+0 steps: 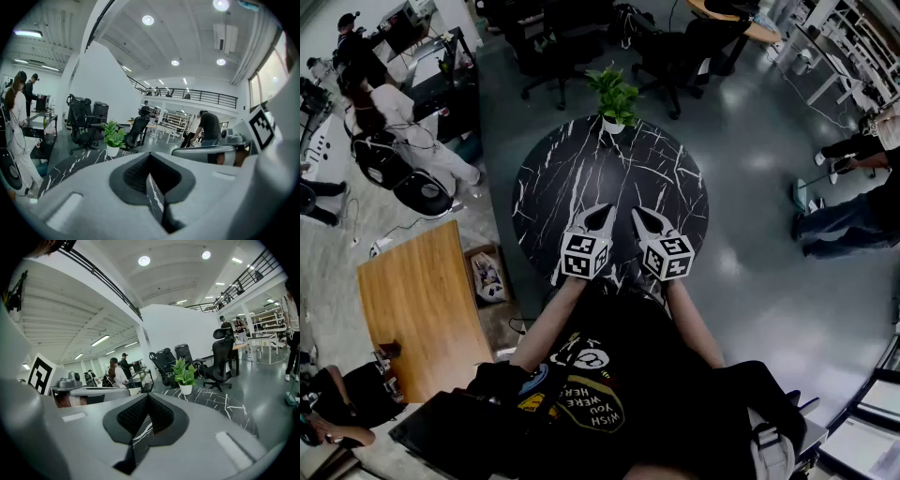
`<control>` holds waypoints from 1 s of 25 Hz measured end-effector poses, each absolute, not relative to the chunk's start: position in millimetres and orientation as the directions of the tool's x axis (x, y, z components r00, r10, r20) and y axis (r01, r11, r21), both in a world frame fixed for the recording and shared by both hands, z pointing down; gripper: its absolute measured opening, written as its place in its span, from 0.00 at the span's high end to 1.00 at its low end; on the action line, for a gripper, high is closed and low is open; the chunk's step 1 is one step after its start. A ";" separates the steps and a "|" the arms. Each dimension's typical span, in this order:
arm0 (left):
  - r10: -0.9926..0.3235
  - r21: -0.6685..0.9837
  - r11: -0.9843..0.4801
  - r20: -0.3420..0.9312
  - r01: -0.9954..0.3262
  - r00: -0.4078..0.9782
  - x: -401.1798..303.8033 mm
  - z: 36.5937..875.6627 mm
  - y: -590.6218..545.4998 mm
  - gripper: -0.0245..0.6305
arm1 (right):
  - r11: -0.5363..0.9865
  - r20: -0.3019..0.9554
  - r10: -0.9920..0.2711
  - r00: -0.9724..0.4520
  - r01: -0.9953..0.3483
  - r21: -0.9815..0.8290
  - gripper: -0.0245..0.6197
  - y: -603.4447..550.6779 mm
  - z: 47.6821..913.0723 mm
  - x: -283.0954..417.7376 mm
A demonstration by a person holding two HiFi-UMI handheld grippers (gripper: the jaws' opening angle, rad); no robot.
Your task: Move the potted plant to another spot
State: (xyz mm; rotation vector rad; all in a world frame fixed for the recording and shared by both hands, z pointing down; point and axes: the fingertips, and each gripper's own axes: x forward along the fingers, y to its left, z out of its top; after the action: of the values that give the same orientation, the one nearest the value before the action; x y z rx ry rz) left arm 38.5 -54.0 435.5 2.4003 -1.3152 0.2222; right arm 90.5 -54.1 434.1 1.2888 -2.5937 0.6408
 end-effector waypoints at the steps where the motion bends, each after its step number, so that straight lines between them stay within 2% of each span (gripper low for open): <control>1: -0.774 0.263 -0.482 0.320 -0.836 0.547 39.0 434.7 -54.0 0.96 | 0.532 0.340 -0.716 -0.610 -0.792 -0.301 0.96 -53.9 433.9 91.0; 18: -0.770 0.272 -0.481 0.322 -0.833 0.550 27.6 438.4 -60.7 0.96 | 0.512 0.341 -0.723 -0.600 -0.798 -0.319 0.96 -61.5 438.9 85.4; 25: -0.718 0.315 -0.510 0.356 -0.800 0.598 19.0 464.1 -66.1 0.96 | 0.473 0.402 -0.722 -0.563 -0.826 -0.307 0.96 -70.4 461.9 82.6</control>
State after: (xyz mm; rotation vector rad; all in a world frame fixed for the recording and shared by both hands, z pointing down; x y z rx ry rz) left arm 19.0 -66.1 464.1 2.3804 -1.2096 0.2489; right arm 82.6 -70.4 461.9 1.3375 -2.5038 0.7009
